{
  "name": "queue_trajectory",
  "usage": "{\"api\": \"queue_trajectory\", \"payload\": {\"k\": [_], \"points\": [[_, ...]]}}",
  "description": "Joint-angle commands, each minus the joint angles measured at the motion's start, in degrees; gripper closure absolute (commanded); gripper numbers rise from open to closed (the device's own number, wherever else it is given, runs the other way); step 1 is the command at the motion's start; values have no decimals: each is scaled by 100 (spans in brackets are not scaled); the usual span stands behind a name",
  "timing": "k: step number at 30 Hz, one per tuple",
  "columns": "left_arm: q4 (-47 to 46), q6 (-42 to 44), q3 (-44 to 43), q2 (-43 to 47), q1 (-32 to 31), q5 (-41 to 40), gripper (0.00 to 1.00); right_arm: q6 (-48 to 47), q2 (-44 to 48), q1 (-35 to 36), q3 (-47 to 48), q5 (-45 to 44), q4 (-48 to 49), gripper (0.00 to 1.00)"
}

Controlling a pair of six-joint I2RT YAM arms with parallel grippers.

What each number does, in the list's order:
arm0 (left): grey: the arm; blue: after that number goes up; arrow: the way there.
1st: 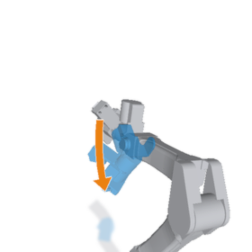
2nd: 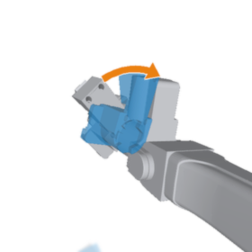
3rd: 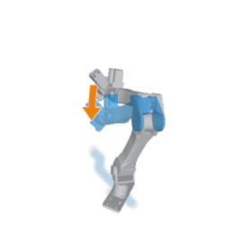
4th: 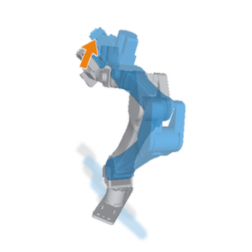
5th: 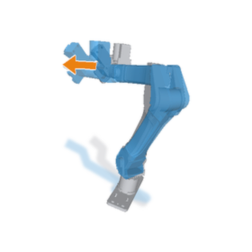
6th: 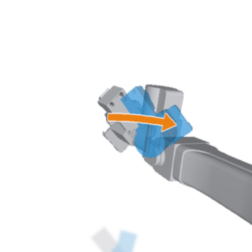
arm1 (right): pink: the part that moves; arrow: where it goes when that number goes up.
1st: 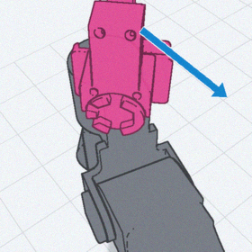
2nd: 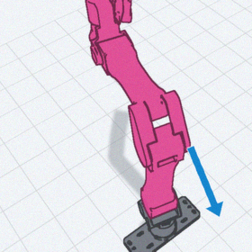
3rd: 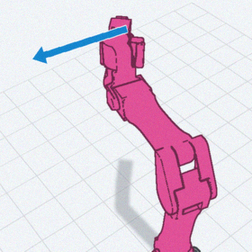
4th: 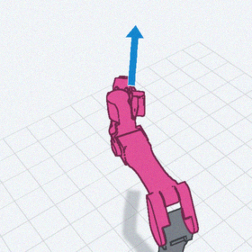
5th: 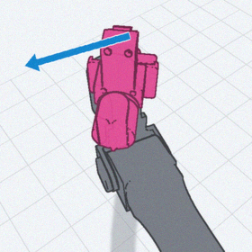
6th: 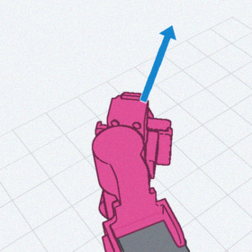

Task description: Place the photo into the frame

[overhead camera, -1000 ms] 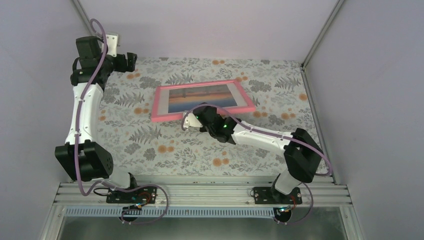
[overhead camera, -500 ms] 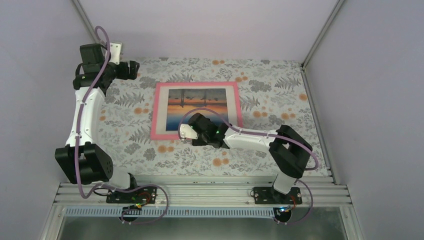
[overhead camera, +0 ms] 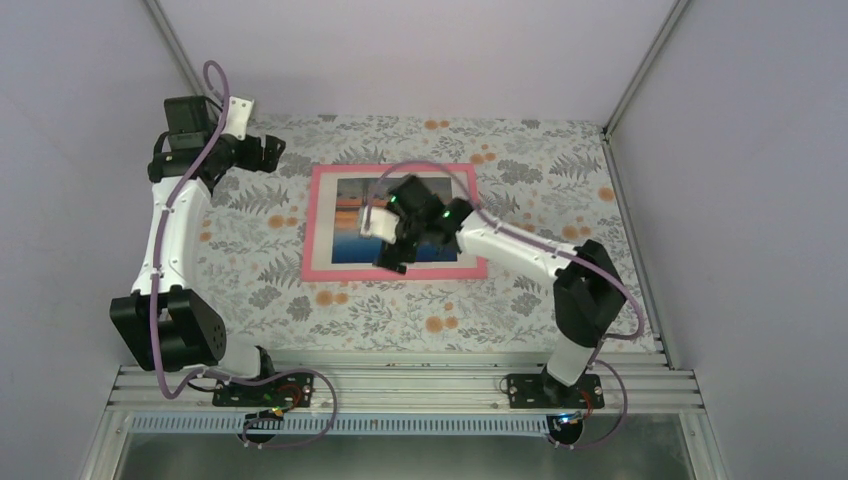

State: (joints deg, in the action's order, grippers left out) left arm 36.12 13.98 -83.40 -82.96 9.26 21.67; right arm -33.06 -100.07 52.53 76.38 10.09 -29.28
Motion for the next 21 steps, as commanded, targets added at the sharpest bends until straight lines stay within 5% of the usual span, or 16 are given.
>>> {"api": "queue_trajectory", "payload": {"k": [1, 10, 21], "points": [[253, 358, -1, -87, 27, 422, 0, 441, 61, -942, 598, 1238, -845, 0], [174, 517, -272, -807, -43, 506, 0, -226, 338, -2420, 434, 3347, -2273, 0], [-745, -26, -554, -1595, -484, -65, 0, -1061, 674, -2507, -722, 3531, -2967, 0]]}}
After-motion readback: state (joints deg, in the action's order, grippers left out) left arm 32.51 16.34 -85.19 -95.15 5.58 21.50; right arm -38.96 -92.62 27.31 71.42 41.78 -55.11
